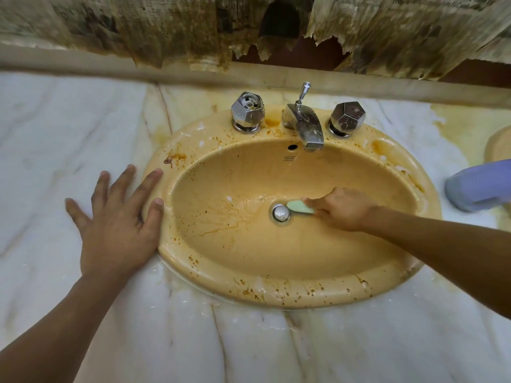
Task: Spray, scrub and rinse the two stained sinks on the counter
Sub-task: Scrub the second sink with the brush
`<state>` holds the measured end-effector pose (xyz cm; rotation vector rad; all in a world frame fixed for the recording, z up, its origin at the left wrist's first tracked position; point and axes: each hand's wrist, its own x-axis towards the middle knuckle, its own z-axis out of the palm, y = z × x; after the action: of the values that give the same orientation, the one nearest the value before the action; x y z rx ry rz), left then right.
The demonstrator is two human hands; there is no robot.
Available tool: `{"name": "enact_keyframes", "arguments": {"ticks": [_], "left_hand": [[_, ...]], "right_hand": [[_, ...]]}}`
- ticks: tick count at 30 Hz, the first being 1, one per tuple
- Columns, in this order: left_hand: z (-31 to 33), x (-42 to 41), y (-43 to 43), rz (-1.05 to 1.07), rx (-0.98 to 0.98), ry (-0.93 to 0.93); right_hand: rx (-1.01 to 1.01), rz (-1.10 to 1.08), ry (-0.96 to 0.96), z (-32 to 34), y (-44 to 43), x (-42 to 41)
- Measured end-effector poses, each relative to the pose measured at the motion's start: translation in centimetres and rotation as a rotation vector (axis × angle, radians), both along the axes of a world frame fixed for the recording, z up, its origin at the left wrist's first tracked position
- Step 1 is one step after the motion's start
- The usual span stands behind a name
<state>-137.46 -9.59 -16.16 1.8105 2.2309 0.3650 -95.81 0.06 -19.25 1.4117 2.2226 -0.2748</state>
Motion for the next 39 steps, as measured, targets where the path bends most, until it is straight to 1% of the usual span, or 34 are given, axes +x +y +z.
{"name": "enact_keyframes", "arguments": {"ticks": [2, 4, 6, 8, 9, 10, 11, 12, 13, 14, 16, 17, 18, 19, 20, 21, 22, 23, 24, 25, 26, 28, 30, 32, 33, 35, 37, 39], "left_hand": [[-0.1, 0.1, 0.0, -0.002, -0.002, 0.011], [0.0, 0.1, 0.0, -0.004, 0.002, 0.009], [0.0, 0.1, 0.0, -0.002, 0.000, -0.007], [0.0, 0.1, 0.0, -0.001, -0.001, -0.009], [0.0, 0.1, 0.0, -0.001, 0.000, -0.006], [0.1, 0.1, 0.0, -0.002, -0.001, -0.005], [0.1, 0.1, -0.1, -0.002, 0.000, -0.007], [0.1, 0.1, -0.1, -0.003, 0.002, -0.007], [0.0, 0.1, -0.1, -0.004, 0.005, -0.004], [0.0, 0.1, -0.1, -0.005, 0.007, -0.004], [-0.1, 0.1, -0.1, -0.001, 0.007, -0.002], [-0.1, 0.1, 0.0, 0.001, 0.006, 0.003], [-0.1, 0.1, 0.0, 0.000, 0.004, 0.008], [-0.2, 0.1, 0.0, -0.002, 0.002, 0.009], [-0.2, 0.1, 0.0, -0.001, 0.002, 0.008], [-0.2, 0.1, 0.1, 0.001, 0.003, 0.010], [-0.2, 0.1, 0.1, -0.001, 0.004, 0.013], [-0.2, 0.1, 0.1, -0.003, 0.002, 0.015], [-0.2, 0.1, 0.0, 0.000, 0.000, 0.013], [-0.1, 0.1, 0.0, 0.003, 0.000, 0.011], [-0.1, 0.1, 0.0, 0.003, -0.001, 0.010], [-0.1, 0.1, 0.0, 0.001, 0.002, 0.006], [-0.1, 0.2, 0.0, 0.006, 0.004, 0.005], [-0.1, 0.2, 0.1, 0.004, 0.003, 0.012], [-0.1, 0.2, 0.1, 0.002, 0.003, 0.014], [-0.1, 0.1, 0.1, 0.002, 0.002, 0.011], [-0.2, 0.1, 0.1, 0.002, 0.004, 0.008], [-0.2, 0.0, 0.1, 0.000, 0.003, 0.002]], "right_hand": [[0.058, -0.003, -0.005, 1.0, 2.0, 0.4], [0.202, 0.059, 0.007, 2.0, 2.9, -1.3], [0.418, 0.143, 0.113, 1.8, 3.1, -4.7], [0.623, 0.215, 0.293, 1.4, 3.4, -7.8], [0.655, 0.240, 0.339, 1.0, 3.3, -8.9], [0.626, 0.288, 0.346, 0.3, 3.2, -9.7], [0.486, 0.322, 0.289, -0.4, 3.0, -10.2], [0.309, 0.327, 0.176, -1.0, 2.6, -10.2], [0.188, 0.320, 0.078, -1.5, 2.4, -9.5], [0.158, 0.282, 0.077, -1.9, 2.5, -8.3], [0.222, 0.184, 0.122, -1.8, 3.2, -5.7], [0.314, 0.183, 0.144, -1.8, 3.5, -4.7], [0.453, 0.185, 0.207, -1.6, 3.6, -4.3], [0.598, 0.170, 0.310, -1.6, 3.6, -4.6], [0.698, 0.149, 0.434, -1.4, 3.5, -5.8], [0.725, 0.162, 0.536, -1.5, 3.5, -7.6], [0.704, 0.227, 0.605, -2.2, 3.5, -9.3], [0.632, 0.297, 0.617, -2.8, 3.4, -10.9], [0.566, 0.367, 0.571, -3.4, 3.2, -11.8], [0.543, 0.413, 0.505, -3.6, 3.1, -11.9], [0.558, 0.431, 0.480, -3.6, 3.3, -11.3], [0.641, 0.385, 0.508, -2.6, 4.1, -9.2], [0.792, 0.298, 0.562, -1.4, 4.2, -7.9], [0.837, 0.233, 0.640, -1.1, 4.0, -8.6], [0.815, 0.234, 0.703, -1.4, 4.0, -9.7], [0.654, 0.308, 0.760, -2.5, 3.2, -12.7], [0.413, 0.416, 0.675, -3.7, 2.3, -13.8], [0.187, 0.423, 0.515, -3.8, 2.2, -11.8]]}}
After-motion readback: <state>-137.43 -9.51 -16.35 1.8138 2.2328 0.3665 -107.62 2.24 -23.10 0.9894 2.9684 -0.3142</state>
